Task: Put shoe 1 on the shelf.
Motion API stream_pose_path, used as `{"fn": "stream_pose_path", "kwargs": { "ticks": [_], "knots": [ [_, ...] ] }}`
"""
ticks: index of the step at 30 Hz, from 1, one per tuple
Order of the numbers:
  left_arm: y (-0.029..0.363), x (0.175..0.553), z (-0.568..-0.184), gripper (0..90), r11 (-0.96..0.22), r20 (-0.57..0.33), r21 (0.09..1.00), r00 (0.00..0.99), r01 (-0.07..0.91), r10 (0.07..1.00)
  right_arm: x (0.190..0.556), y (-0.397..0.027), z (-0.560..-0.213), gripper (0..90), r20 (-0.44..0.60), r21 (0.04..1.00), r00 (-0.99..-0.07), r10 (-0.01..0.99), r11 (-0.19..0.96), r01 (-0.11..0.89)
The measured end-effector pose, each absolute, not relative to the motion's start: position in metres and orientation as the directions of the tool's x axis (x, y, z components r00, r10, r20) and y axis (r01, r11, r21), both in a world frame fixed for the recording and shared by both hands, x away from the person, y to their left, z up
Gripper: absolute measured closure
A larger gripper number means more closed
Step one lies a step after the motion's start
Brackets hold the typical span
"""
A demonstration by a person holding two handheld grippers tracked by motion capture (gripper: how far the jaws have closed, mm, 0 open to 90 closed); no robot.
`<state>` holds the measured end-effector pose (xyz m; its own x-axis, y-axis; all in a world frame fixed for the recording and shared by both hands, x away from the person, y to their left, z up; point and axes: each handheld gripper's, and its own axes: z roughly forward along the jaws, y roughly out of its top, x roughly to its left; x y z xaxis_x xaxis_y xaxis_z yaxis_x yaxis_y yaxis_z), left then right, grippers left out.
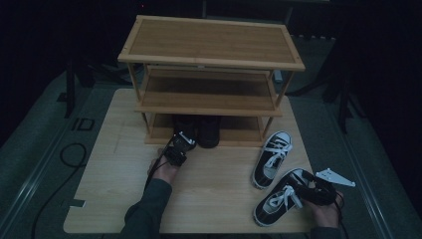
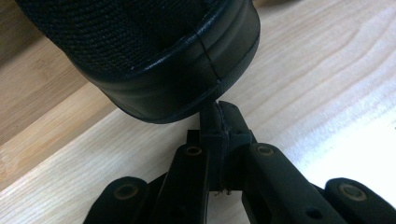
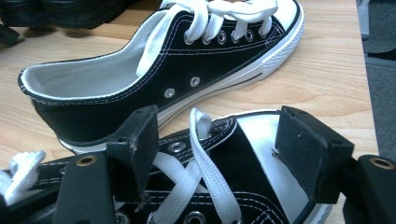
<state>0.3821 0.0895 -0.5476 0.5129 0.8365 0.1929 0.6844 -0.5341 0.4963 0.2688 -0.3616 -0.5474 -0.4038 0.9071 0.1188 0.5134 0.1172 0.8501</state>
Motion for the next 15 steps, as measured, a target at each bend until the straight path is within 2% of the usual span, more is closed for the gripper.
{"fn": "stream_pose_path", "kwargs": {
  "ticks": [9, 15],
  "knots": [
    [0.092, 0.395, -0.545, 90.0, -0.501, 0.141, 0.481, 0.500, 0.720, 0.854, 0.269, -0.362, -0.547, 30.0, 0.119, 0.850, -0.404, 0.907, 0.117, 0.513],
    [0.094, 0.391, -0.544, 79.0, -0.500, 0.117, 0.495, 0.516, 0.711, 0.849, 0.269, -0.362, -0.548, 30.0, 0.120, 0.851, -0.404, 0.907, 0.116, 0.512]
  ]
}}
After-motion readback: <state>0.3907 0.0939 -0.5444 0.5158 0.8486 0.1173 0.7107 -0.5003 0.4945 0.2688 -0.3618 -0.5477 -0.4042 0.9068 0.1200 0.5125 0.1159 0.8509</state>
